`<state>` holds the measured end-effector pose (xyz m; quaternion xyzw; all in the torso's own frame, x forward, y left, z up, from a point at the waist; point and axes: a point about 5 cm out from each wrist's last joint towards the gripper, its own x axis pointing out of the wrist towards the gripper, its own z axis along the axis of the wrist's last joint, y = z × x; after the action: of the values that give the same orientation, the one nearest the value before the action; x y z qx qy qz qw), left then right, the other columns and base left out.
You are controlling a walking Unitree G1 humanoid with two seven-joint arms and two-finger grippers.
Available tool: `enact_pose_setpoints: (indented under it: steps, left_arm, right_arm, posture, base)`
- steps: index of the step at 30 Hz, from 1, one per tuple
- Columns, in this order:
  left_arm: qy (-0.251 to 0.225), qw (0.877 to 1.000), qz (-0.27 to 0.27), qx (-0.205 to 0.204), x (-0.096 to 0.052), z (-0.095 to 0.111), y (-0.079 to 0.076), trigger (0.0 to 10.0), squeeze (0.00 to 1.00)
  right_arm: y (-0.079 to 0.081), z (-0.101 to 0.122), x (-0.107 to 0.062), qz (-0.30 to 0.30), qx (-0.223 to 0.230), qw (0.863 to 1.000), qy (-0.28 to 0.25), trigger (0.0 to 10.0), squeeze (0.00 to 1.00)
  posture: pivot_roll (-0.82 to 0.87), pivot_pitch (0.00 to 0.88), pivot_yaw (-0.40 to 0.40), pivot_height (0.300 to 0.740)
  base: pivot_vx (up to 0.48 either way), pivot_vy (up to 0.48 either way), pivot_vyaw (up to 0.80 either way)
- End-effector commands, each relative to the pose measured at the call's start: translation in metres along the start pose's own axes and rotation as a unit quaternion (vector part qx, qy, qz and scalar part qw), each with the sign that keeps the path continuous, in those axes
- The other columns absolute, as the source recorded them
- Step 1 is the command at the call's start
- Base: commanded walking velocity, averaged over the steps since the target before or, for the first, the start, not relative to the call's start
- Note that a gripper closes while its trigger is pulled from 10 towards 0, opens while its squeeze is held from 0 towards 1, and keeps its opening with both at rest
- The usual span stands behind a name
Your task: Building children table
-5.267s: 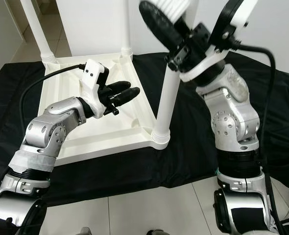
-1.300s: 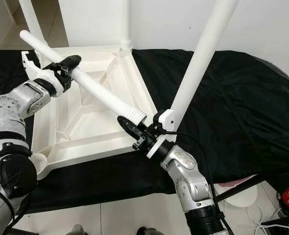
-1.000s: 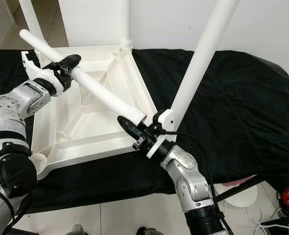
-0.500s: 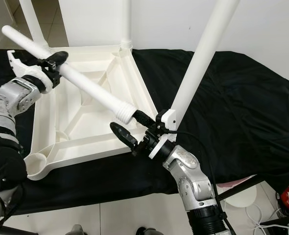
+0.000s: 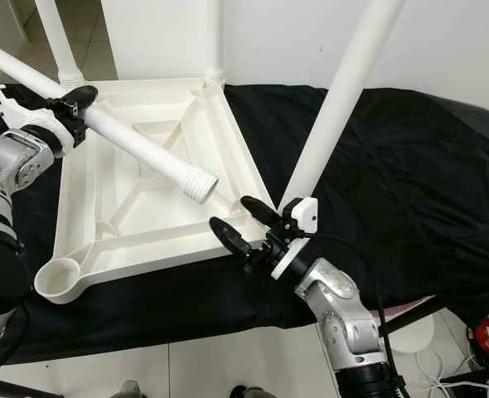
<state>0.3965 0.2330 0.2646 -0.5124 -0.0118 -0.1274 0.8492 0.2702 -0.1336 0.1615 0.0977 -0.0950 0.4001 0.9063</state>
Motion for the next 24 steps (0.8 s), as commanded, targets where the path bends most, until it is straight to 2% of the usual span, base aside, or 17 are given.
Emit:
enact_pose_setpoints:
  steps: [1, 5, 13, 14, 17, 18, 19, 21, 23, 24]
  left_arm:
    - [-0.002, 0.998, -0.048, 0.027, 0.003, 0.001, -0.015, 10.0, 0.0]
    - [-0.012, 0.994, -0.07, 0.079, 0.003, 0.0, -0.026, 10.0, 0.0]
    - [-0.004, 0.987, -0.11, 0.119, 0.0, -0.008, -0.042, 10.0, 0.0]
    - [0.002, 0.985, -0.116, 0.131, 0.0, -0.013, -0.045, 10.0, 0.0]
    - [0.007, 0.983, -0.12, 0.139, 0.0, -0.017, -0.047, 10.0, 0.0]
    - [0.016, 0.981, -0.132, 0.142, 0.0, -0.026, -0.053, 10.0, 0.0]
    - [0.026, 0.979, -0.143, 0.145, -0.001, -0.035, -0.059, 10.0, 0.0]
    - [0.026, 0.979, -0.143, 0.145, -0.001, -0.035, -0.059, 10.0, 0.0]
    - [0.046, 0.974, -0.164, 0.15, -0.002, -0.052, -0.069, 10.0, 0.0]
    - [0.046, 0.974, -0.164, 0.15, -0.002, -0.052, -0.069, 10.0, 0.0]
  right_arm:
    - [-0.009, 0.002, -0.004, -0.025, -0.016, 1.0, 0.002, 10.0, 0.0]
    - [-0.026, 0.004, -0.005, -0.078, -0.039, 0.996, 0.008, 10.0, 0.0]
    - [-0.048, 0.0, -0.01, -0.161, -0.066, 0.984, 0.036, 10.0, 0.0]
    - [-0.057, -0.002, -0.012, -0.193, -0.075, 0.977, 0.052, 10.0, 0.0]
    - [-0.064, -0.003, -0.015, -0.216, -0.085, 0.971, 0.064, 10.0, 0.0]
    - [-0.074, -0.002, -0.019, -0.247, -0.098, 0.961, 0.073, 10.0, 0.0]
    - [-0.085, 0.002, -0.024, -0.28, -0.107, 0.951, 0.076, 10.0, 0.0]
    - [-0.085, 0.002, -0.024, -0.28, -0.107, 0.951, 0.076, 10.0, 0.0]
    - [-0.104, 0.011, -0.036, -0.335, -0.124, 0.932, 0.069, 10.0, 0.0]
    - [-0.104, 0.011, -0.036, -0.335, -0.124, 0.932, 0.069, 10.0, 0.0]
  posture:
    - [0.07, 0.045, -0.065, 0.74]
    - [0.07, 0.035, -0.068, 0.74]
    - [0.07, 0.038, -0.073, 0.74]
    - [0.07, 0.038, -0.073, 0.74]
    - [0.07, 0.038, -0.074, 0.74]
    - [0.08, 0.04, -0.075, 0.74]
    - [0.08, 0.042, -0.076, 0.74]
    - [0.08, 0.042, -0.076, 0.74]
    - [0.08, 0.045, -0.078, 0.74]
    - [0.08, 0.045, -0.078, 0.74]
  base:
    - [0.0, 0.0, 0.0]
    - [0.0, 0.0, 0.0]
    - [0.0, 0.0, 0.0]
    - [0.0, 0.0, 0.0]
    - [0.0, 0.0, 0.0]
    - [0.0, 0.0, 0.0]
    - [0.0, 0.0, 0.0]
    - [0.0, 0.0, 0.0]
    - [0.0, 0.0, 0.0]
    - [0.0, 0.0, 0.0]
